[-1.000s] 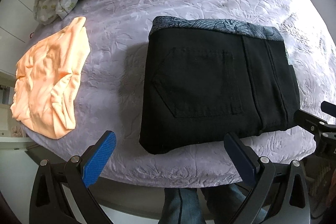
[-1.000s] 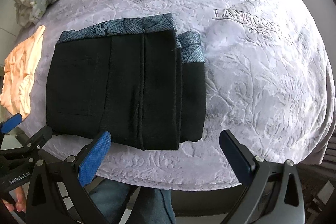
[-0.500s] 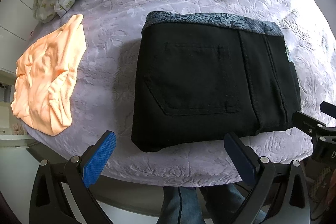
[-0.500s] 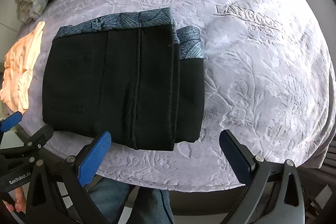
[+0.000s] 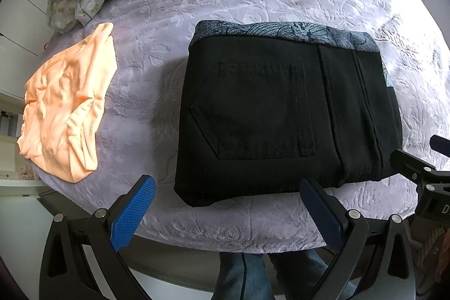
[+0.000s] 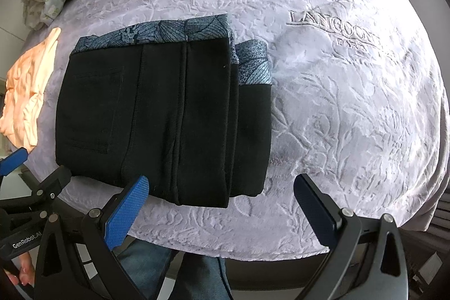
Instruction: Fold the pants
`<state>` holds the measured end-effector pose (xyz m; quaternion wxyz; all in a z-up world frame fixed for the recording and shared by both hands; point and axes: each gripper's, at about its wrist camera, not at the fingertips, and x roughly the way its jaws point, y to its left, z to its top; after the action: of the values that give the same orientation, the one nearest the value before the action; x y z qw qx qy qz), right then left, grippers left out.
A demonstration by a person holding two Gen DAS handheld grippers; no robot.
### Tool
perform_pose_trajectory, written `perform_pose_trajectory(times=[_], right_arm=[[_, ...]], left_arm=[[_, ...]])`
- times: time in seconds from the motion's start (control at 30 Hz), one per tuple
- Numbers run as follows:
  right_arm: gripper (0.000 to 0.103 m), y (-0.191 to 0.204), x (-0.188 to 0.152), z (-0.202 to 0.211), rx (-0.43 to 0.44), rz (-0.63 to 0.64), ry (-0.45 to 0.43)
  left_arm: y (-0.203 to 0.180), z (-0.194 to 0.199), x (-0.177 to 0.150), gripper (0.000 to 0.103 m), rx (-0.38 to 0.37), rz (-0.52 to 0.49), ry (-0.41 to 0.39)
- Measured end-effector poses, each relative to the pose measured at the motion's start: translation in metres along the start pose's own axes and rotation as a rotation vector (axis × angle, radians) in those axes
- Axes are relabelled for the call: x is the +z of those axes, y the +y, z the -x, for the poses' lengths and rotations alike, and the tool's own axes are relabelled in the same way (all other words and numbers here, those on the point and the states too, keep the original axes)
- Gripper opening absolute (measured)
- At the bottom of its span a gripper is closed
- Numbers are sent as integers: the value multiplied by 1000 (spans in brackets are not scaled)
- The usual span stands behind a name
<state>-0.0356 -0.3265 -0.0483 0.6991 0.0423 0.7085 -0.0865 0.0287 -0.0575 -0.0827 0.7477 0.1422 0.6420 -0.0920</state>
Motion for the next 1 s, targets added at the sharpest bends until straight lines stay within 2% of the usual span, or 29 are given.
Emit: perform_pose_trajectory(times=[1.0], right_arm=[[103, 0, 4, -2, 5, -7, 5]], left_arm=[[6, -4, 3, 103, -3, 1, 8]])
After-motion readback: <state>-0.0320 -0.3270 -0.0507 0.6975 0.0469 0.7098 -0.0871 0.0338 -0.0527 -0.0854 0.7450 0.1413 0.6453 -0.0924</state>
